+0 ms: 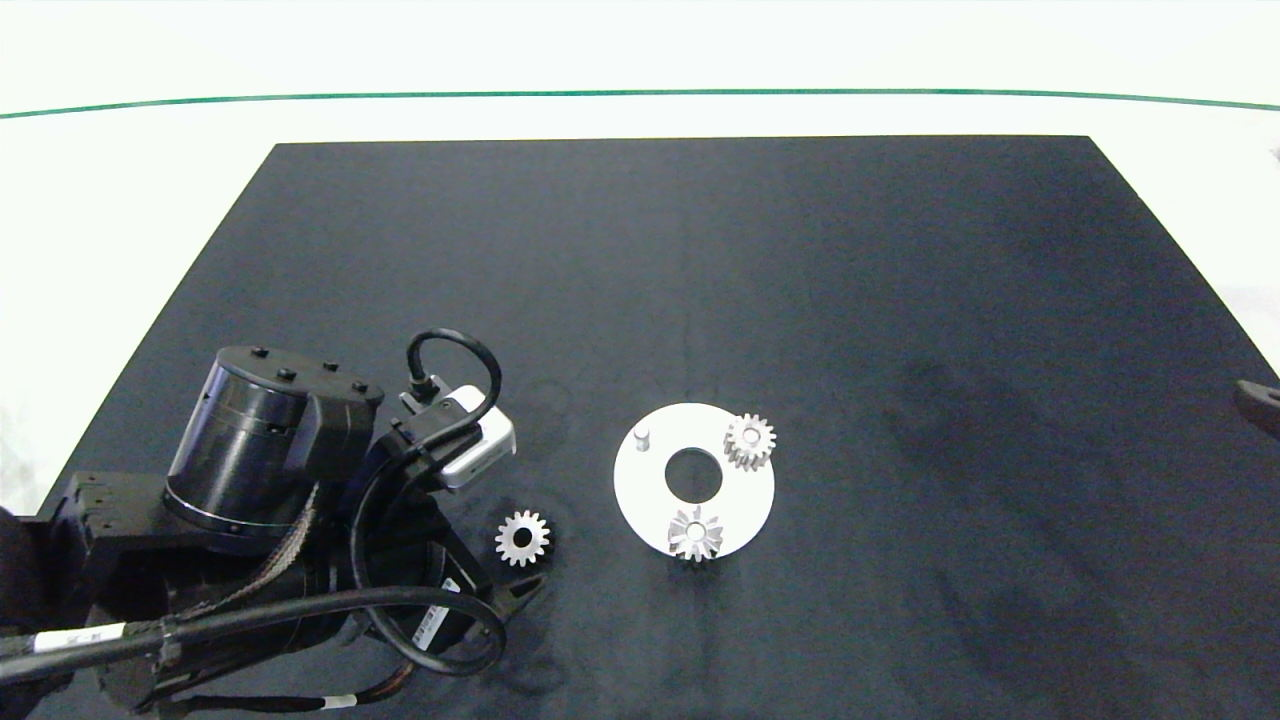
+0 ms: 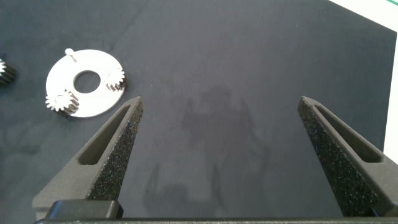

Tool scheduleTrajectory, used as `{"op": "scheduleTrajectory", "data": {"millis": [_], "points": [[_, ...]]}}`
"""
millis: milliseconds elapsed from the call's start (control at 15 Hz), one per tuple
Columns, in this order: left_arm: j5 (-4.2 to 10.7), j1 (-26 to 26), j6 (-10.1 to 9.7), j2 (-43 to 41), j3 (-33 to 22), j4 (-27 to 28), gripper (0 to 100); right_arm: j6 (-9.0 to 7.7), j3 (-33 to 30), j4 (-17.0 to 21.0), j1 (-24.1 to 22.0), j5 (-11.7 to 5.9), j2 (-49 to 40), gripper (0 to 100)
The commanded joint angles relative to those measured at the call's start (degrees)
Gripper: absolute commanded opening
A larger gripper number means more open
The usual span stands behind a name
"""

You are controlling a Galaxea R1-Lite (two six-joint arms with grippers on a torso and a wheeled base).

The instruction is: Install three planetary gears onto the carrier pins

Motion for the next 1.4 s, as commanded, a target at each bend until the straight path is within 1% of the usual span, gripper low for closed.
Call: {"op": "scheduleTrajectory", "data": {"millis": [67,133,333,533,667,867,1133,1400], "points": [[0.22,-4.95,-8.30,0.76,-1.77,0.05,100,-0.19,0.41,-0.08,0.12,-0.16,0.93,100],[0.13,-5.56,-9.36,0.94,-1.86,-0.04,100,-0.19,0.58,-0.08,0.12,-0.16,0.93,100],[-0.13,-5.74,-9.53,2.43,-1.77,-0.56,100,-0.19,0.67,-0.08,0.12,-0.16,0.93,100],[0.13,-5.47,-9.53,4.98,-1.33,-4.52,100,-0.19,0.67,-0.08,0.12,-0.16,0.84,100],[0.31,-5.12,-9.45,6.83,-1.33,-5.92,100,-0.19,0.67,-0.08,0.20,-0.07,0.75,100],[0.40,-4.60,-9.27,8.32,-1.33,-6.28,100,-0.19,0.67,-0.08,0.12,-0.07,0.75,100],[0.40,-2.57,-9.01,9.20,-0.89,-7.68,100,-0.19,0.67,-0.17,0.20,0.02,0.66,100],[0.48,-1.34,-8.48,8.59,1.22,-8.30,100,-0.19,0.67,-0.08,0.20,0.02,0.75,100]]}}
